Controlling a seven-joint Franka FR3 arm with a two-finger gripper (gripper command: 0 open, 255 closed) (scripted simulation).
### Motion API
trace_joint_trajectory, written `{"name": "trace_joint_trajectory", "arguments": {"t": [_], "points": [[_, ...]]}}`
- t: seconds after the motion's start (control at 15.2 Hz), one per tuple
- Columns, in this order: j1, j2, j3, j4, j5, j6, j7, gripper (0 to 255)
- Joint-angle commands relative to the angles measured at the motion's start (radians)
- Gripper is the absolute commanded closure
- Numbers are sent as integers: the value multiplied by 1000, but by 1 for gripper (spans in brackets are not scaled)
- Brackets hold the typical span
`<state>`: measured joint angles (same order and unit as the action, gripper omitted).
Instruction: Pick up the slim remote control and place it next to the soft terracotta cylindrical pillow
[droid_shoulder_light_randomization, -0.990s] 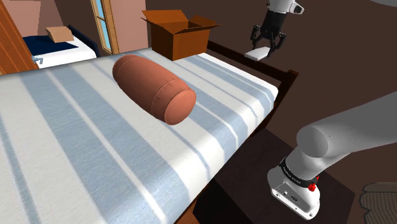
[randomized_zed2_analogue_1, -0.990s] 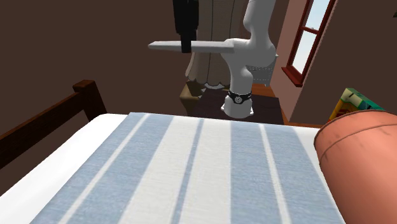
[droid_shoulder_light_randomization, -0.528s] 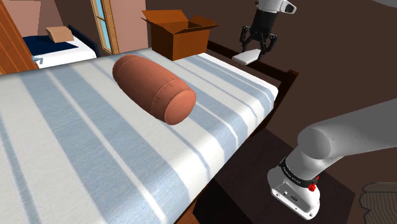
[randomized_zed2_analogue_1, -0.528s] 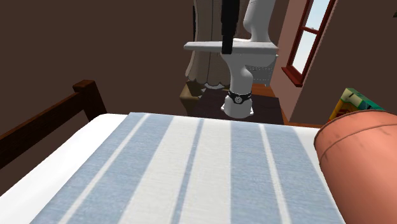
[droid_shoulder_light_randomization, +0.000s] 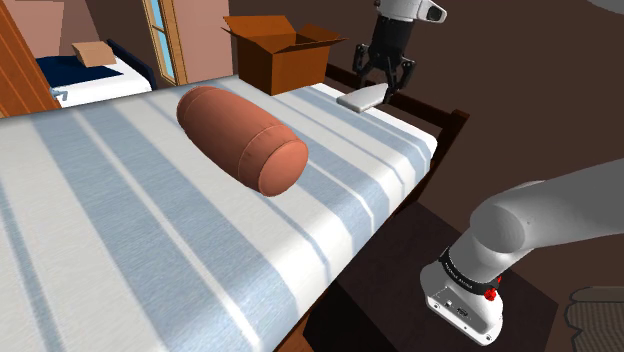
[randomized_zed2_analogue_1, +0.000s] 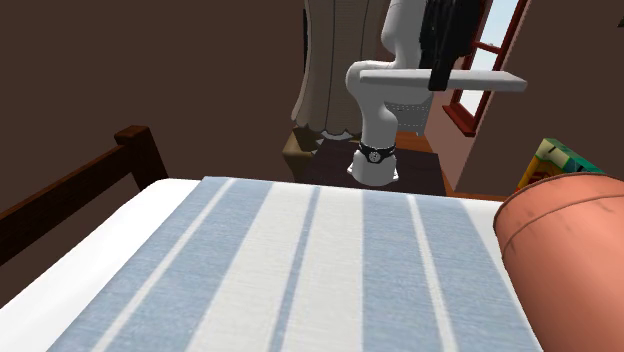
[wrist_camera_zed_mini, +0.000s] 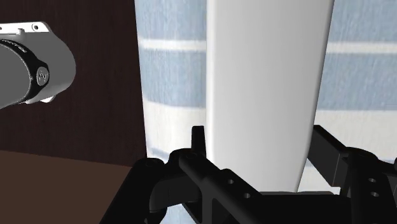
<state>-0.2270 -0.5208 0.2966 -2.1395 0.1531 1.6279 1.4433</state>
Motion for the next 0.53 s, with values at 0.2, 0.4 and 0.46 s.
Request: {"name": "trace_joint_trajectory", "arguments": {"t": [0.2,0.4,0.46], "points": [[37,9,94,25,43,-1,122,255],[55,32,156,56,62,0,199,255],[61,42,177,68,68,1,225,255]]}}
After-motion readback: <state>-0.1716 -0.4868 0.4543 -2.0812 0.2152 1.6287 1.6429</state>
